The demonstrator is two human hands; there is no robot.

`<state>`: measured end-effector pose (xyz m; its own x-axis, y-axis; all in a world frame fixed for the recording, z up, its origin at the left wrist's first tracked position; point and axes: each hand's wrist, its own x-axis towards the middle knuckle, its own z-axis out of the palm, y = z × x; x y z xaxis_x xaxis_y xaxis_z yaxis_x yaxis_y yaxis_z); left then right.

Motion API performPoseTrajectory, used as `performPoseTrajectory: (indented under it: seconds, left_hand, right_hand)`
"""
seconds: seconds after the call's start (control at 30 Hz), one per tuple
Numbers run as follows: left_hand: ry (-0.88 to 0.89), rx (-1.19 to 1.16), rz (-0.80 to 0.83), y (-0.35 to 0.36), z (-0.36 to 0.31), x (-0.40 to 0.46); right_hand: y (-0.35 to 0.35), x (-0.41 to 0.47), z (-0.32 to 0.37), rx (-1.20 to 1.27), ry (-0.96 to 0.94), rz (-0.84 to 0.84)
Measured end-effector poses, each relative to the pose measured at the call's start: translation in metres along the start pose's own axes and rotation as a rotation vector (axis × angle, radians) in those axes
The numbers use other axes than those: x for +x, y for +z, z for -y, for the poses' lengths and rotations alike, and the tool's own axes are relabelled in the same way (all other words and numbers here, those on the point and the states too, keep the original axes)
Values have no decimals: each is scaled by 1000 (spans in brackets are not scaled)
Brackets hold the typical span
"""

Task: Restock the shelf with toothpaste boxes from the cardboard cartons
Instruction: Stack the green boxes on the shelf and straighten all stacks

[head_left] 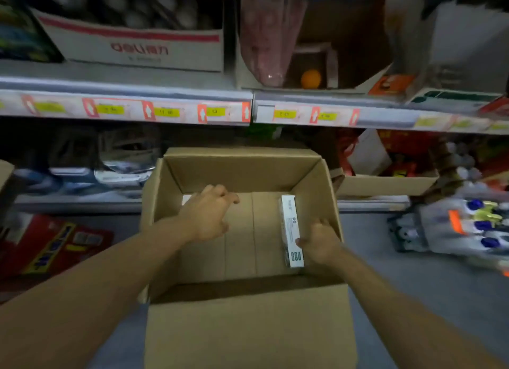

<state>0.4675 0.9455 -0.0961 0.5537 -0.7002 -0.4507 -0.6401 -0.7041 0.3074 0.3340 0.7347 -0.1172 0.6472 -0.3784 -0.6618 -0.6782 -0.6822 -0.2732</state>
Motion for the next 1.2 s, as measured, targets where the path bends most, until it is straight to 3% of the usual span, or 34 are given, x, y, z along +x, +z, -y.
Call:
performPoseTrajectory:
  seconds: [0.23, 0.57, 0.73, 0.87, 1.1, 1.2]
  left_hand:
    - [44, -30, 84, 70, 5, 93]
    - [110, -63, 131, 135, -23, 249]
    - [179, -157, 169, 169, -34, 293]
    - [194, -265, 106, 192, -36, 298]
    - [243, 59, 136, 201, -18, 262]
    - [274, 158, 43, 202, -24, 265]
  right_hand:
    - [56, 57, -22, 40, 88, 23]
    - [77, 88, -46, 163, 142, -44]
    - [84, 101, -55, 194, 125, -53]
    - [89, 110, -59, 184, 119, -66]
    - [90, 115, -59, 194, 98, -29]
    - [90, 116, -60, 186, 77, -49]
